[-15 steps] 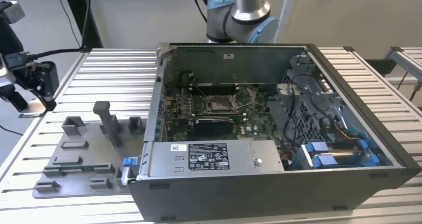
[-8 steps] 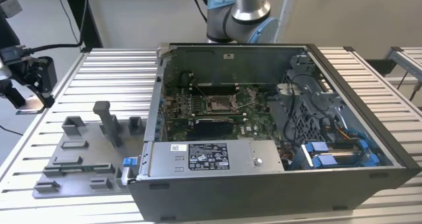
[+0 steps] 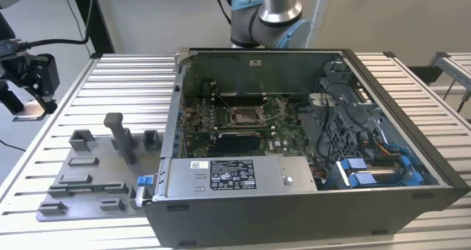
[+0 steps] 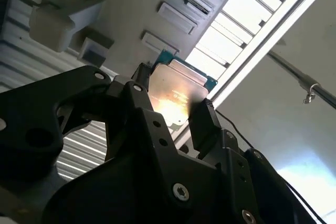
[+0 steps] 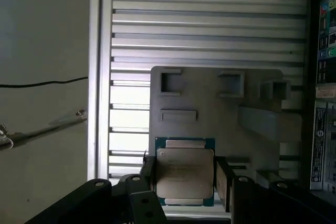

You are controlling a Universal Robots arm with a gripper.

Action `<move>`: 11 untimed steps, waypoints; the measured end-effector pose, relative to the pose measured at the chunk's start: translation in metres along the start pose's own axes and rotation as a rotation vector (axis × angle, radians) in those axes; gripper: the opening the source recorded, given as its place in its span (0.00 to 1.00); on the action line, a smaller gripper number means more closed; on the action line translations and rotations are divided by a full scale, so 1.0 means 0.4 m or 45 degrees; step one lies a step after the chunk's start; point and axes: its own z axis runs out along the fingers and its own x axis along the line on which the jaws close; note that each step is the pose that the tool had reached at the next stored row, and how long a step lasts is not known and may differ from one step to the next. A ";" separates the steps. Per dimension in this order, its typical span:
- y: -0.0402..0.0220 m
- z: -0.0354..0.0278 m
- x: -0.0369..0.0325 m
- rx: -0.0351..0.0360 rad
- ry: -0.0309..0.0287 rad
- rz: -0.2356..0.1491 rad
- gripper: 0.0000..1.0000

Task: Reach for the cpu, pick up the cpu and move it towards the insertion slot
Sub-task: 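Pick up the cpu and move it towards the insertion slot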

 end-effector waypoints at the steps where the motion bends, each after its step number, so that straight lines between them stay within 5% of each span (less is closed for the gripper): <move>1: 0.000 -0.008 0.000 0.0000 -0.0003 0.000 0.00; 11: 0.005 -0.081 -0.001 -0.0009 -0.0050 0.000 0.00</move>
